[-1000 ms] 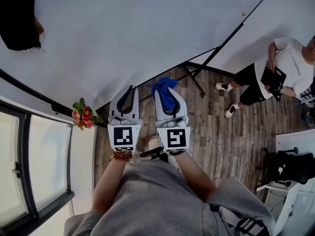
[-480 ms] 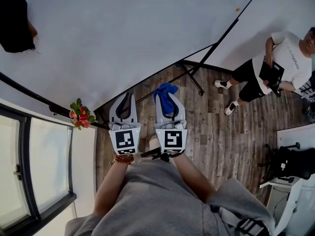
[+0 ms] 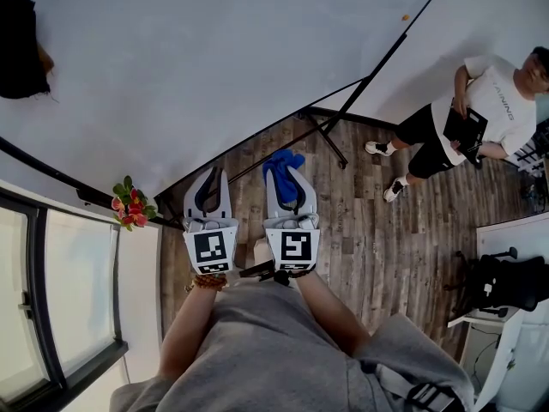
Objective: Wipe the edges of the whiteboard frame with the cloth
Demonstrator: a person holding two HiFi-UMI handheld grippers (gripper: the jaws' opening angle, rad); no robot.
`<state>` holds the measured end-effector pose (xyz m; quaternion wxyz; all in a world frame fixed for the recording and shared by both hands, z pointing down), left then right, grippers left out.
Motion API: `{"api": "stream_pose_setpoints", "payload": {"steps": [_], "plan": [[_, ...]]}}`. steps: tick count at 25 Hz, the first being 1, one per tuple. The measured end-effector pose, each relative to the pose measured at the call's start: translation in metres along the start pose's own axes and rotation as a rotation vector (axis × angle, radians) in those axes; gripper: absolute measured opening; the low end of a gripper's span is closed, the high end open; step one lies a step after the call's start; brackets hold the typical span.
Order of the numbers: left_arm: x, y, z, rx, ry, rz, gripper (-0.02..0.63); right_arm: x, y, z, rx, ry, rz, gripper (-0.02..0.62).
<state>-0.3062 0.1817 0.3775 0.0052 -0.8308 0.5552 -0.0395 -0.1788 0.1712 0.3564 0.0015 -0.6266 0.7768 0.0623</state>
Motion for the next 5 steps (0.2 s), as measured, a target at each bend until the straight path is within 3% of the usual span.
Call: {"api": "stream_pose_setpoints", "payload": {"steps": [5], "plan": [[0.0057, -0.0033, -0.0040, -0.011, 0.011, 0.000, 0.038, 0.0016, -0.0067, -0.0054, -0.001, 0.006, 0.002, 0.092]]}}
Point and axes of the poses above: the fingertips, and each gripper's own axes: x forward along the fingers, y to its left, z out of its top, the point moved 2 cm from there along -x, backward along the fingers, and after that the axes turned 13 degrees about -z, right-handed, at the moved point
